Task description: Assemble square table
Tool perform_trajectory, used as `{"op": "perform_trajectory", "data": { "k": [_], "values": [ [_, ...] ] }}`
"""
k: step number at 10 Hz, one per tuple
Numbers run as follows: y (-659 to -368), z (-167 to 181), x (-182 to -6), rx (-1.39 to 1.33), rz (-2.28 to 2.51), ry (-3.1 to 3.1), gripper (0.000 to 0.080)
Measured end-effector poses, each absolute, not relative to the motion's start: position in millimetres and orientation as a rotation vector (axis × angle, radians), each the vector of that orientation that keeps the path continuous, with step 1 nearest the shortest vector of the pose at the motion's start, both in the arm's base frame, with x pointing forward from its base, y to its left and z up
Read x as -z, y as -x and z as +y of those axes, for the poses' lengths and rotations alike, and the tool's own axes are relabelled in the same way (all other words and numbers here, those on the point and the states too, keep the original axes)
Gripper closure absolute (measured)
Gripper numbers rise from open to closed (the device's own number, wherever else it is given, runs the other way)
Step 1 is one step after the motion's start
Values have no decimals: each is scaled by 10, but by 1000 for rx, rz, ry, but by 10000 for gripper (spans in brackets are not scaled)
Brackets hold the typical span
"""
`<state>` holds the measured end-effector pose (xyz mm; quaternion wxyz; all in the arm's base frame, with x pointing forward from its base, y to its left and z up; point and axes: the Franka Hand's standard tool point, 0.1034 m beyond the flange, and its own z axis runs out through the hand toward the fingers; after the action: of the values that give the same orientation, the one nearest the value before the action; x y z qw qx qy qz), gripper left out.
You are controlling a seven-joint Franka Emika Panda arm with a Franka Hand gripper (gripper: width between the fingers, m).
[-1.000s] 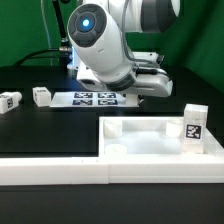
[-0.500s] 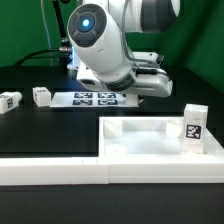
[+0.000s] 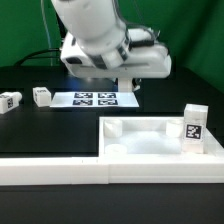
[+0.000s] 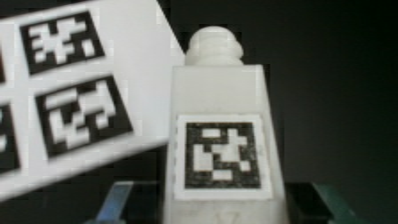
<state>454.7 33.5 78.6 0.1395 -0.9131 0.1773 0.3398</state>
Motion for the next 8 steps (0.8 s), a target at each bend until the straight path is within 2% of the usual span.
{"op": "perform_trajectory", "data": {
  "k": [2, 6, 8],
  "values": [
    [-4709, 356, -1020, -898, 474, 2681, 509],
    [-4802, 321, -983, -534, 510, 2820, 509],
    [-5254, 125, -1284, -306, 396, 2920, 509]
  ]
}}
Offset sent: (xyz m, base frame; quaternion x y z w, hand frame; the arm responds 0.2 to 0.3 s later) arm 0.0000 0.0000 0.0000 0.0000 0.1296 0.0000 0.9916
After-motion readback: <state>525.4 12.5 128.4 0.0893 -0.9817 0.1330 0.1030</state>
